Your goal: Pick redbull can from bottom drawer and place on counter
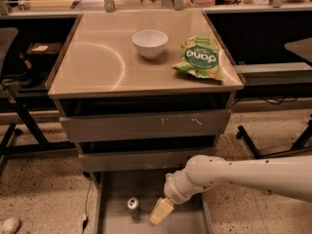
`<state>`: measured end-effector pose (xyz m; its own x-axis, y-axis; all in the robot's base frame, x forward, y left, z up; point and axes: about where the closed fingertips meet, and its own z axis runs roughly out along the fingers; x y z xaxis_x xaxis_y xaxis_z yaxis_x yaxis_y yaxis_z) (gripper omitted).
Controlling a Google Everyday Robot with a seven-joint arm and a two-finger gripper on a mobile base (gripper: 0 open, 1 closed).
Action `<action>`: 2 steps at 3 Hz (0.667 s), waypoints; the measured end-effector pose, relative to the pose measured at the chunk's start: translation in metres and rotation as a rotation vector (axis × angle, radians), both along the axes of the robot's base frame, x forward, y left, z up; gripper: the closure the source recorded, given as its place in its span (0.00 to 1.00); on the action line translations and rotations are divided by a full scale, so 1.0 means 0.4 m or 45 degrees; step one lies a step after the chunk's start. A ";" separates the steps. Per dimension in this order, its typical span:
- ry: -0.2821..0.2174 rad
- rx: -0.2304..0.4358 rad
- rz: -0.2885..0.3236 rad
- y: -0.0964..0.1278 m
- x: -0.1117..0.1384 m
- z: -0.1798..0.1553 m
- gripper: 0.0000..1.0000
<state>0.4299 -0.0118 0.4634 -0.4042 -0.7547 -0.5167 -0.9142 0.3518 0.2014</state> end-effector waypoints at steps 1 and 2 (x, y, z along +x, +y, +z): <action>-0.003 0.047 0.005 0.021 -0.004 -0.038 0.00; -0.041 0.175 -0.044 0.069 0.021 -0.116 0.00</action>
Offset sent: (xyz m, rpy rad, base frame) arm 0.0178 0.0551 -0.1099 0.2991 -0.0407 -0.1158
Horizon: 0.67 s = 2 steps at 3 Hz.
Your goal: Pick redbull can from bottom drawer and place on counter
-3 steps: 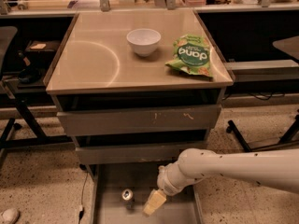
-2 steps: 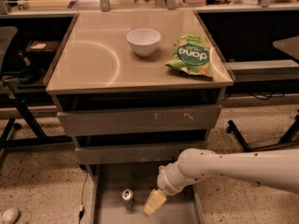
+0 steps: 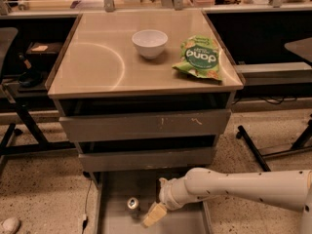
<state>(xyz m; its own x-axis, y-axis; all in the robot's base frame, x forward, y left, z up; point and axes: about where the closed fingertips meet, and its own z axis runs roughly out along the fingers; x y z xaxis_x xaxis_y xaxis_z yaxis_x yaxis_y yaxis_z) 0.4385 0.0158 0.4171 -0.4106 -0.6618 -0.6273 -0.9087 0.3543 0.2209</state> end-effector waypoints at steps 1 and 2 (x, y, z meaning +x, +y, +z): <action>0.001 0.105 -0.030 0.044 0.014 -0.092 0.00; 0.049 0.193 -0.051 0.090 0.026 -0.180 0.00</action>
Offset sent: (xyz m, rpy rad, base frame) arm 0.0192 0.0556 -0.1141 0.2349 0.0839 -0.0648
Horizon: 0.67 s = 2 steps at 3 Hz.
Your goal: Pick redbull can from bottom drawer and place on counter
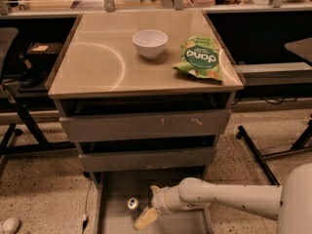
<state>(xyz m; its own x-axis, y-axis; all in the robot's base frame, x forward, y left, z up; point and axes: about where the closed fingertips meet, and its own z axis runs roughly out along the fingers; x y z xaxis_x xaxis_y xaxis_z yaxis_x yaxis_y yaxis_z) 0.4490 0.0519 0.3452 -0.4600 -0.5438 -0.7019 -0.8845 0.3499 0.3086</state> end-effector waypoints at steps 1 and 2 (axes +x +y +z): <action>0.017 0.010 -0.004 0.007 -0.007 -0.017 0.00; -0.020 0.042 -0.028 0.018 0.000 -0.044 0.00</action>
Offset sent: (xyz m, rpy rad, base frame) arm -0.0023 0.0135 -0.0415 0.0749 -0.0357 -0.0531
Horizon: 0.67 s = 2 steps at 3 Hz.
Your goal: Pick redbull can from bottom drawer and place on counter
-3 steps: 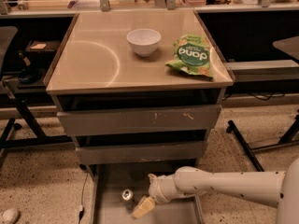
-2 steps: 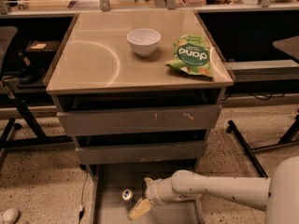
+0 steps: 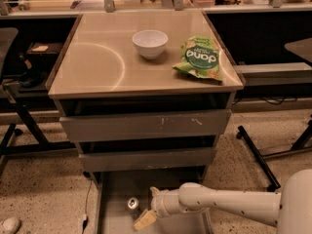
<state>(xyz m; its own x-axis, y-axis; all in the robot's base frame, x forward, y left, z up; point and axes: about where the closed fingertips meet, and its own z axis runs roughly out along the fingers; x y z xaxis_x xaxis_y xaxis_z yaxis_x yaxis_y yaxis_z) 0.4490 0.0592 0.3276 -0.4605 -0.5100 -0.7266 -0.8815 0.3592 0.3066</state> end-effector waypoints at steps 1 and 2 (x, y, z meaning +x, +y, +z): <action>-0.079 0.001 -0.024 0.036 0.039 -0.060 0.00; -0.136 0.015 -0.048 0.070 0.083 -0.110 0.00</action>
Offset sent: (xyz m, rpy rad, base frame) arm 0.0581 0.0407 -0.0680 0.0235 -0.1646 -0.0683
